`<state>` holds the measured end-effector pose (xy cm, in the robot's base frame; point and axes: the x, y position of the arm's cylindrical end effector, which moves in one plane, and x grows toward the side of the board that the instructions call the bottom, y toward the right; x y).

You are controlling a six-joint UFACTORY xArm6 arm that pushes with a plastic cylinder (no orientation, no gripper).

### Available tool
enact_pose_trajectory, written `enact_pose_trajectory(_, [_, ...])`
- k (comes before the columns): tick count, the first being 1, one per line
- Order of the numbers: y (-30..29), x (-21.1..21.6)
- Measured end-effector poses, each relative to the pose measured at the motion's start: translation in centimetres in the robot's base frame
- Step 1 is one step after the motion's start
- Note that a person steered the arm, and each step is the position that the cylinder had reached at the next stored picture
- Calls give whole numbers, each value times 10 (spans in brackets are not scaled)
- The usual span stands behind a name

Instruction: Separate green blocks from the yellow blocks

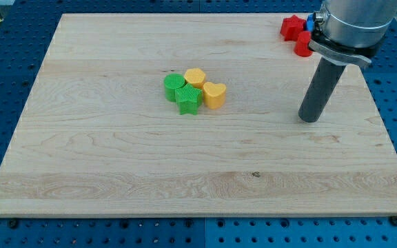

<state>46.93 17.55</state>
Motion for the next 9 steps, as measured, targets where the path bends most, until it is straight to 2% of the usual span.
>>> enact_pose_trajectory(1, [-1,1])
enact_pose_trajectory(3, [-123,0])
enact_pose_trajectory(9, [-194,-30])
